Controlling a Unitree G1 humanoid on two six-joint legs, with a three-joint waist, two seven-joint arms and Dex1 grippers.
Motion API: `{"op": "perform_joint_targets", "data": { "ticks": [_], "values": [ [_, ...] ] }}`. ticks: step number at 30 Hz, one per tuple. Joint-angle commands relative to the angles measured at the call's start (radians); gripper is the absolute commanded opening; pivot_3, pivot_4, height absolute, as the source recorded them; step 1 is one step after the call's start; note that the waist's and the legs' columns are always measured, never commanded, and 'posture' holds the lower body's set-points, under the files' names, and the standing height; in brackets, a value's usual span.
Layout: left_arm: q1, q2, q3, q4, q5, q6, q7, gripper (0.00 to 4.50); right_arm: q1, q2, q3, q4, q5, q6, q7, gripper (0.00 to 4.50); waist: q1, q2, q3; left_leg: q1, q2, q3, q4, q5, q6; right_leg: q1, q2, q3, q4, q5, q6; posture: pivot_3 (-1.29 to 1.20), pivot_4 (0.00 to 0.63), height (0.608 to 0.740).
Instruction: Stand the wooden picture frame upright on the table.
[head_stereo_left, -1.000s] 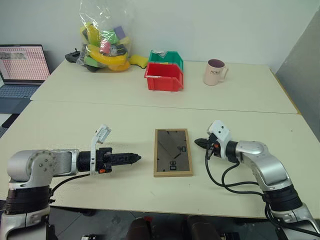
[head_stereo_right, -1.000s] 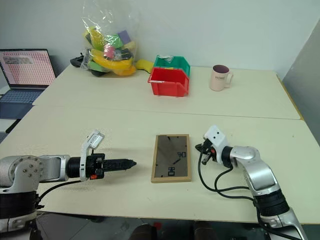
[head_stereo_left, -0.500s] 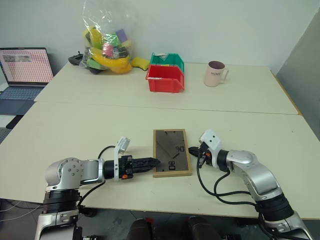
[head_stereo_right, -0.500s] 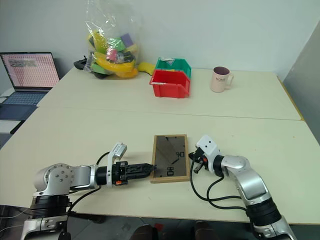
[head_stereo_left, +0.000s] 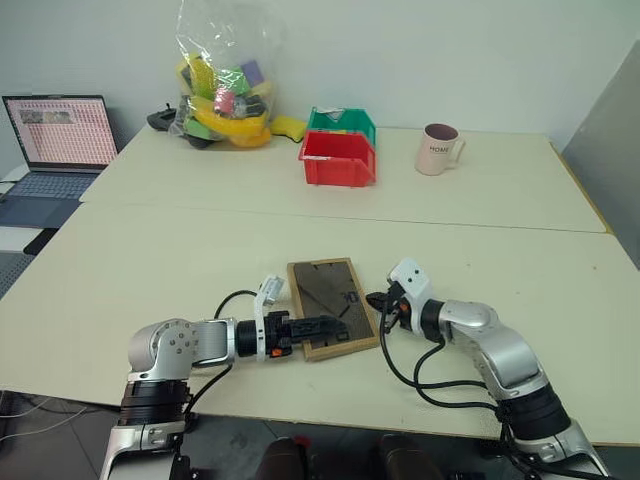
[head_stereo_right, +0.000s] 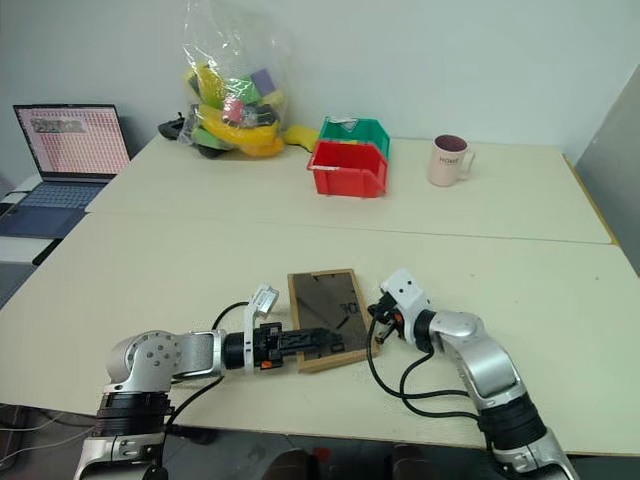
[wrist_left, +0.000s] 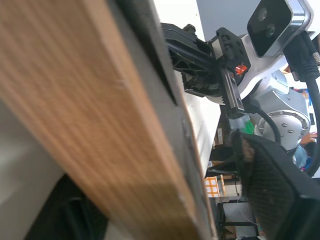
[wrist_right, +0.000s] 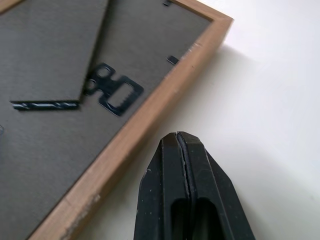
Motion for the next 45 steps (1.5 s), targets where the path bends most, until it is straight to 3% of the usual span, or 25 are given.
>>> {"op": "perform_joint_targets", "data": {
  "ticks": [1,5,8,12,17,23,30,38,45],
  "values": [
    [0.013,0.021,0.032,-0.016,-0.016,0.030,0.019,2.57,-0.010,-0.008,-0.049,-0.046,0.021,-0.009,-0.018,0.00,-0.003,0.000,0.000,0.000,0.000,0.000,0.000,0.000,0.000,0.000,0.000,0.000,0.000,0.000,0.000,0.00,0.150,0.740],
    [-0.024,0.027,0.094,-0.040,-0.046,0.042,0.039,1.77,-0.035,-0.046,-0.090,-0.066,0.036,-0.007,0.001,0.00,-0.005,0.000,0.001,0.000,0.000,0.000,-0.001,0.000,0.000,-0.001,0.000,0.000,0.000,0.000,0.000,0.00,0.150,0.740],
    [-0.097,0.043,0.152,-0.052,-0.091,0.088,0.056,1.33,-0.116,-0.084,-0.178,-0.100,0.146,0.073,0.057,0.00,-0.005,-0.001,0.002,-0.001,0.000,0.000,0.000,0.000,0.000,-0.001,0.000,0.000,0.001,0.000,0.000,0.00,0.150,0.740],
    [-0.177,0.100,0.138,-0.038,-0.091,0.098,0.024,1.28,-0.227,-0.125,-0.241,-0.119,0.331,0.193,0.181,0.59,-0.006,-0.002,0.003,-0.001,0.000,-0.001,-0.001,0.000,0.000,-0.002,0.001,-0.001,0.001,0.000,0.000,0.00,0.150,0.740],
    [-0.325,0.184,0.078,0.041,-0.085,0.071,-0.091,1.28,-0.416,-0.122,-0.258,-0.040,0.488,0.305,0.272,1.79,-0.004,-0.004,0.006,-0.003,0.000,-0.001,-0.001,0.000,0.000,-0.002,0.000,-0.001,-0.001,0.000,0.000,0.00,0.150,0.740],
    [-0.382,0.259,-0.043,0.066,-0.027,-0.029,-0.223,1.28,-0.545,-0.055,-0.182,0.088,0.474,0.264,0.276,3.09,-0.006,-0.004,0.006,-0.002,0.000,0.000,-0.001,0.000,0.000,-0.002,0.000,-0.001,-0.001,0.000,0.000,0.00,0.150,0.740],
    [-0.392,0.293,-0.106,0.066,0.007,-0.081,-0.299,1.28,-0.597,0.024,-0.103,0.171,0.419,0.197,0.252,4.47,-0.006,-0.004,0.007,-0.004,0.000,0.000,-0.001,0.000,0.001,-0.004,0.000,-0.001,-0.001,0.000,0.000,0.00,0.150,0.740],
    [-0.374,0.292,-0.120,0.054,0.023,-0.095,-0.305,1.28,-0.562,0.074,-0.131,0.036,0.569,0.312,0.281,4.47,-0.004,-0.004,0.007,-0.005,0.000,0.000,-0.001,0.000,0.001,-0.005,-0.002,-0.002,-0.001,0.000,0.000,0.00,0.150,0.740],
    [-0.344,0.287,-0.090,0.041,-0.021,-0.021,-0.297,1.28,-0.467,-0.109,-0.253,-0.084,0.724,0.439,0.334,4.47,-0.002,-0.004,0.007,-0.006,-0.001,0.000,0.000,0.001,0.001,-0.005,-0.003,-0.003,-0.001,0.000,0.000,0.00,0.150,0.740]
  ]
}}
